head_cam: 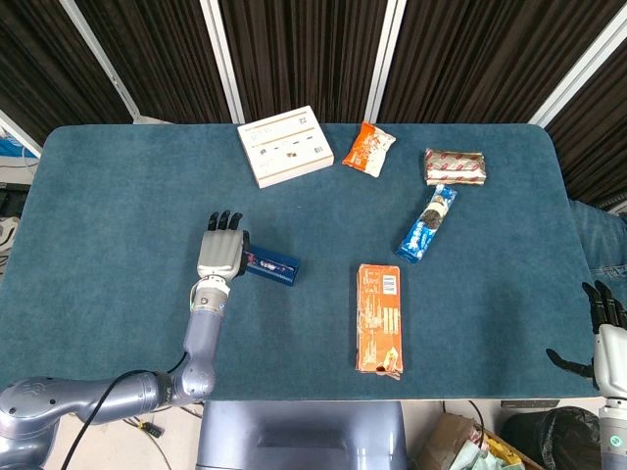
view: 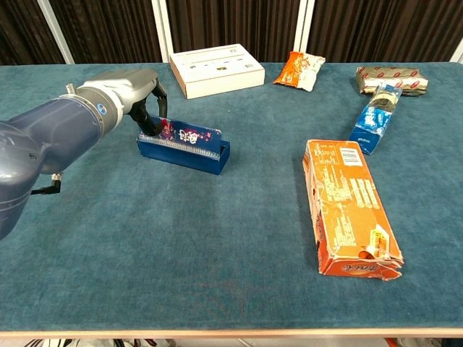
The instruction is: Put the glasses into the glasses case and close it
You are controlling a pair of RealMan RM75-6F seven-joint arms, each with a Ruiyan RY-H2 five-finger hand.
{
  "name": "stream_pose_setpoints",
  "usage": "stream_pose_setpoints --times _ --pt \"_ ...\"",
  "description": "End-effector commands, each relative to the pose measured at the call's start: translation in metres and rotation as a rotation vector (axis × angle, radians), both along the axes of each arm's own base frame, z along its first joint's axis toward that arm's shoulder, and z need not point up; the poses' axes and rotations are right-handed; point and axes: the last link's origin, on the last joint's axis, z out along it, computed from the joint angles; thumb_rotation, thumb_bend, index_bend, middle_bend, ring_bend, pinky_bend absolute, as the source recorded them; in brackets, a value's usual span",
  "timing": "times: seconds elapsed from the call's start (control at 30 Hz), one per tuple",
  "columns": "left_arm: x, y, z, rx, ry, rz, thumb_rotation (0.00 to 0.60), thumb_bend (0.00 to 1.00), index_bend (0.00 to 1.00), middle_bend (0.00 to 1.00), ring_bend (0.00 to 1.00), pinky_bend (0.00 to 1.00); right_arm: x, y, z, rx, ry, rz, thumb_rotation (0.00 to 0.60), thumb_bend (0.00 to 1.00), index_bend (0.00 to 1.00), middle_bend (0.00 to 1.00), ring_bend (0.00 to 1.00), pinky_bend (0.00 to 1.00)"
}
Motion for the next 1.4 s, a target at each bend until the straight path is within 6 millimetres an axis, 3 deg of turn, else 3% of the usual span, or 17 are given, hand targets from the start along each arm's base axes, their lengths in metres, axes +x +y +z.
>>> stream_pose_setpoints --times 0.03,0.3,0.73,0.87,1.0,1.23,1.4 --pt "-0.001 0.003 -0.001 -0.003 0.001 0.014 0.6 0.46 0.58 0.12 0.0 0.04 0.0 0.0 0.0 0.002 0.005 0.003 0.6 0.19 0.08 0.02 0.12 0.16" --pt "0.0 0.005 -0.004 -0.016 -0.004 0.025 0.6 0.43 0.45 0.12 0.0 0.04 0.0 0.0 -0.001 0.003 0.005 0.002 0.6 0.19 0.08 0.02 0.12 0.16" --pt "0.0 0.012 -0.007 0.0 0.009 0.034 0.6 0.41 0.32 0.11 0.0 0.04 0.0 0.001 0.0 0.004 -0.004 -0.001 0.6 0.19 0.08 0.02 0.12 0.16" --pt "0.0 0.011 -0.008 0.003 0.01 0.02 0.6 0.34 0.18 0.1 0.0 0.04 0.0 0.001 -0.001 0.003 -0.008 -0.003 0.6 0.19 0.08 0.02 0.12 0.16" --pt "0.001 0.007 -0.005 -0.008 0.016 -0.01 0.6 0.26 0.11 0.08 0.0 0.03 0.0 0.0 -0.001 0.003 -0.01 -0.003 0.6 0.19 0.08 0.02 0.12 0.16" --pt "0.006 -0.003 0.012 -0.045 0.051 -0.058 0.6 0.23 0.1 0.05 0.0 0.02 0.001 0.0 -0.002 0.003 -0.012 -0.003 0.6 0.19 0.08 0.02 0.12 0.16" --pt "0.001 -0.006 0.013 -0.128 0.14 -0.088 0.6 0.2 0.1 0.05 0.0 0.01 0.001 0.0 -0.001 0.0 -0.013 -0.004 0.6 0.19 0.08 0.02 0.12 0.16"
